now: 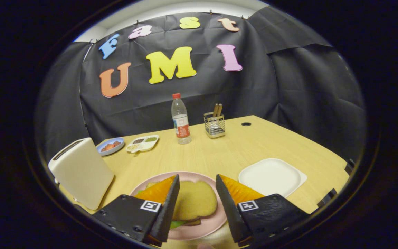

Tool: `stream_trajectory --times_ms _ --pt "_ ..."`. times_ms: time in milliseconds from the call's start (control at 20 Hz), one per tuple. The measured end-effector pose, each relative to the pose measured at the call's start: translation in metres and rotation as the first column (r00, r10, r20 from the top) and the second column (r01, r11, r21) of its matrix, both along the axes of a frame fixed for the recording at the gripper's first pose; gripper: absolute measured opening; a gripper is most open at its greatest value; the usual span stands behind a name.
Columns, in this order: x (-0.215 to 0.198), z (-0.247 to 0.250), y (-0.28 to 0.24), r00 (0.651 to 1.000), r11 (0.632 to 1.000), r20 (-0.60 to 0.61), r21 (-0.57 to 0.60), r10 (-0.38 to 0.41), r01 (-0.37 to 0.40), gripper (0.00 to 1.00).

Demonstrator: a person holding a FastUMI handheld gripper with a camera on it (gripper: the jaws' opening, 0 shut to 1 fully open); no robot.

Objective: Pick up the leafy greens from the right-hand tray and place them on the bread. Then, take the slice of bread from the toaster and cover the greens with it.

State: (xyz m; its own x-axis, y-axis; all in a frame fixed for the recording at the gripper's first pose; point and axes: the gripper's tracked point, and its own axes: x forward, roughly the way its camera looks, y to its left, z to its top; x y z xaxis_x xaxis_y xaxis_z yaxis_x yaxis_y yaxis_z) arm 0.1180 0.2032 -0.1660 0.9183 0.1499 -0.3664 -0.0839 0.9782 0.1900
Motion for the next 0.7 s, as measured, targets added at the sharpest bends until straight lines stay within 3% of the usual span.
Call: stream_trajectory --times_ms 100,300,700 --pt "0.0 0.014 -0.012 0.999 1.0 0.035 -0.001 0.006 -0.006 0.82" --pt "-0.008 0.069 -0.037 0.981 0.999 0.193 -0.04 0.025 -0.018 0.94" --pt "-0.045 0.161 -0.097 0.935 0.995 0.349 -0.096 0.058 -0.025 0.96"
